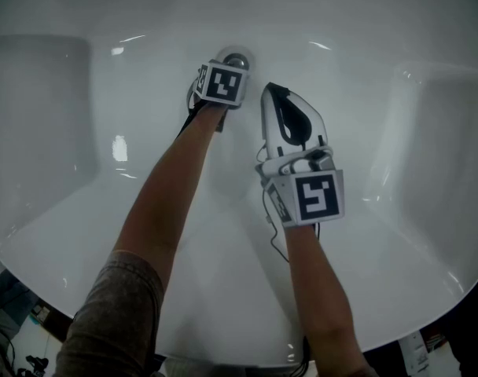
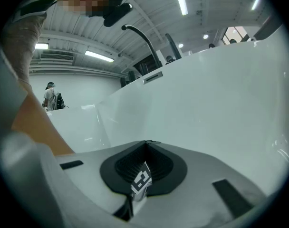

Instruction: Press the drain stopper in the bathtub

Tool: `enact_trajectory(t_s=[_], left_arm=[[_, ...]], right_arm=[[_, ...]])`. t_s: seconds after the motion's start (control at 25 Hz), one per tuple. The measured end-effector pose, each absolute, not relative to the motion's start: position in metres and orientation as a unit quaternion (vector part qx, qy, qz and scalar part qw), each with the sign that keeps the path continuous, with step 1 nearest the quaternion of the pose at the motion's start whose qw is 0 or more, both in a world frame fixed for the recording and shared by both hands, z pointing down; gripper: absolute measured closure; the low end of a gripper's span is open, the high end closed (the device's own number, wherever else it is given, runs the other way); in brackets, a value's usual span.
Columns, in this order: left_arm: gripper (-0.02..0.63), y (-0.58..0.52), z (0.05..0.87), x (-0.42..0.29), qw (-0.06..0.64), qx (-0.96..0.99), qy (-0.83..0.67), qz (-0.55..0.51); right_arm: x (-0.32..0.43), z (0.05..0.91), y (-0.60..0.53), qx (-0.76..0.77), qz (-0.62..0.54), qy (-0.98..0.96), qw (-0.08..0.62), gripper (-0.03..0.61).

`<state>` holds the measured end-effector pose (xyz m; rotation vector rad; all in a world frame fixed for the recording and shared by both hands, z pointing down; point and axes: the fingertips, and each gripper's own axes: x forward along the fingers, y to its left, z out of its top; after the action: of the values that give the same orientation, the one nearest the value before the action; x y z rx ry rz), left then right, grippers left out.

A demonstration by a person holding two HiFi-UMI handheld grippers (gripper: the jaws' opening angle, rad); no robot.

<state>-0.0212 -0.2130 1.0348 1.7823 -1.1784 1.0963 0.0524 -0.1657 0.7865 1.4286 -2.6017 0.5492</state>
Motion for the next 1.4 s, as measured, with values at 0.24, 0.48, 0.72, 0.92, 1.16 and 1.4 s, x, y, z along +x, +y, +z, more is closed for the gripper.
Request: enact_trajectory(t_s=[0.24,0.48,0.72,0.92,1.16,1.4], left_arm=[[0.606,-0.217,1.034,-0.023,0.357,0.696,-0.472,0.407],[0.606,-0.219,1.037,-0.018,0.377,0.698,-0.467,0.39],[0.607,-0.217,1.036,-0.02,0.39,0.692,-0.475,0.377],[0.607,-0.217,1.03,-0.02,0.391,0.696,-0.49,0.349],[0.607,-0.213,1.015,-0.029,0.401,0.689,-0.491,0.352],[0.609,-0.205,0.998,-0.026,0.415,0.693,-0.484,0.337]], right_arm=[[0.048,0.785,-0.166,0.467,0.181,-0.863,0.062,0.581],[0.046,0.787,-0.166,0.465,0.18,-0.865,0.06,0.581],[0.045,0.787,-0.167,0.462,0.177,-0.867,0.063,0.581],[0.048,0.793,-0.165,0.464,0.181,-0.864,0.074,0.581],[0.041,0.782,-0.169,0.463,0.182,-0.864,0.076,0.581],[0.035,0.768,-0.174,0.466,0.183,-0.863,0.076,0.581]])
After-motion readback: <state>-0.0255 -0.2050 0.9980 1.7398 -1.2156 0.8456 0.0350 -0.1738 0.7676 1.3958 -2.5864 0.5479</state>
